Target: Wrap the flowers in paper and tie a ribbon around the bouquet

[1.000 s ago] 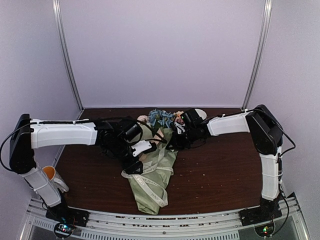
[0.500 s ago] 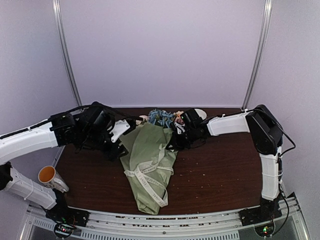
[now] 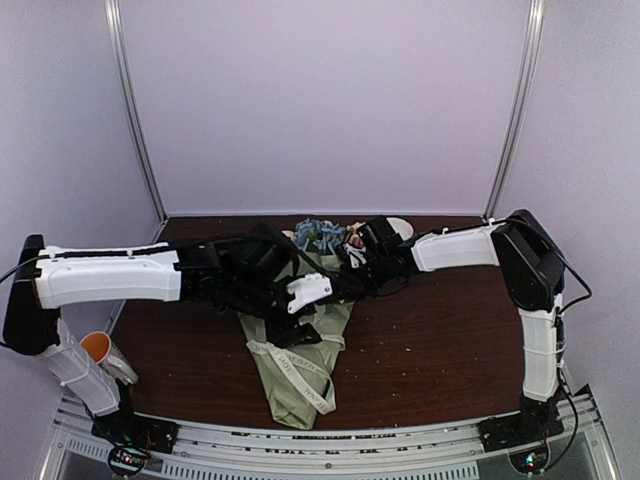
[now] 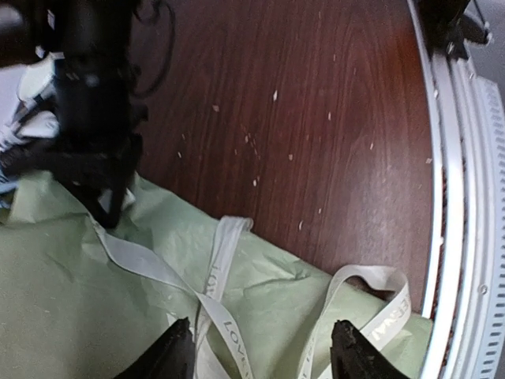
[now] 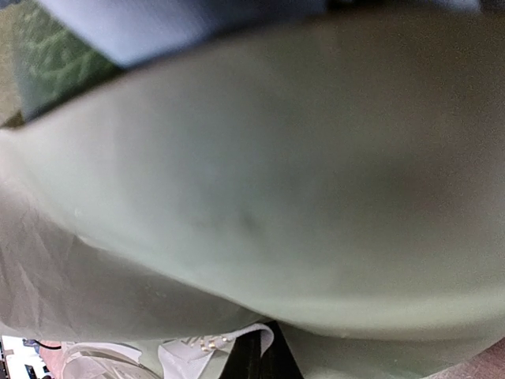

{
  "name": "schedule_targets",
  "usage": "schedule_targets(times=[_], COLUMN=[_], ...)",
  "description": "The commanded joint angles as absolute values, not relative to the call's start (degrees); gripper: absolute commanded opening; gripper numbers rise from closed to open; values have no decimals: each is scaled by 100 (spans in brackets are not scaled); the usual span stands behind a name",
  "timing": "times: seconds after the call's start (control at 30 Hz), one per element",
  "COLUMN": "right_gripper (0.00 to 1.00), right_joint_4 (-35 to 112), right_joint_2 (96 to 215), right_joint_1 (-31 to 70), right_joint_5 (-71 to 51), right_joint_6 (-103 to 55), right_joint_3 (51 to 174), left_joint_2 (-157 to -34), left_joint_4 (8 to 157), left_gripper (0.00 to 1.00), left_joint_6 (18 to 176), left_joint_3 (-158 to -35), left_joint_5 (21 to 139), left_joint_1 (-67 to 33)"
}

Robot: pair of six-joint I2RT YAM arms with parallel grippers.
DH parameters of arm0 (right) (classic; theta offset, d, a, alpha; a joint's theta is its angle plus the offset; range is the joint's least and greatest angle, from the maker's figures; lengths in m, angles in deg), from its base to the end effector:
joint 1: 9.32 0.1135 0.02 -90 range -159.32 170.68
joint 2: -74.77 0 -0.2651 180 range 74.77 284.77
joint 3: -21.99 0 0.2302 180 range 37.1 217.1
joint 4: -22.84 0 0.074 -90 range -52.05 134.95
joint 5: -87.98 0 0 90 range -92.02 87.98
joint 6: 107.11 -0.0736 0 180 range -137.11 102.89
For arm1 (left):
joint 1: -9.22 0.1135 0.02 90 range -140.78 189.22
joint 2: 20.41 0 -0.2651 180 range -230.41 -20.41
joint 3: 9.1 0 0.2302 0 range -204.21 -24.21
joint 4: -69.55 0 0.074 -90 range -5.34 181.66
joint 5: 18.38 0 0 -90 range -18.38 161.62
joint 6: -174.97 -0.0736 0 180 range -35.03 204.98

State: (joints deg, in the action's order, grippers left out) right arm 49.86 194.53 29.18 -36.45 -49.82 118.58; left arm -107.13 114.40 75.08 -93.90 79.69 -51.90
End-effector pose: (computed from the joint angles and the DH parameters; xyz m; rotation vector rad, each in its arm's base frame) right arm 0.3258 0.3124 0.1496 -0.4310 2.6328 1.2268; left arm 0.1530 -0.2988 0.2634 1.4834 1.9610 -0.5774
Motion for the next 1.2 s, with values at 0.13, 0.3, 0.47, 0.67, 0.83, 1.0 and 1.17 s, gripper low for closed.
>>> schedule_targets(times=[0.13,0.3,0.47,0.67,0.83,1.0,1.17], right_gripper=[0,0,0,0,0,0,0], right_joint_4=[5017,5024,5030,5015,4809,4672,4665], right_joint_2=[19325,19295,19150,19041,18910,18906,19073], right_joint_1=[2962,2961,2961,2966,3009,3116,3249], right_joint_5=[-3558,-3618,-3625,-3650,-3753,-3858,-3980], right_joint_6=[-4882,-4884,-4872,-4889,-4855,-4788,-4724], right_joint_3=[11928,11944,11920,11916,11796,11718,11740], left_joint_2=[-11535,-11727,-11807,-11882,-11837,-11390,-10583], left_joint_4=[11837,11736,11673,11430,11291,10971,10305], left_gripper=[61,60,62,55,3,0,0], left_joint_6=[7058,7020,7035,7162,7270,7316,7230], left_joint_3=[-9473,-9208,-8850,-8637,-8554,-8338,-7937], left_joint_5=[7004,6781,6825,6988,6880,6821,7133], left_joint_1=[-4949,-4809,-4783,-4731,-4686,-4676,-4672])
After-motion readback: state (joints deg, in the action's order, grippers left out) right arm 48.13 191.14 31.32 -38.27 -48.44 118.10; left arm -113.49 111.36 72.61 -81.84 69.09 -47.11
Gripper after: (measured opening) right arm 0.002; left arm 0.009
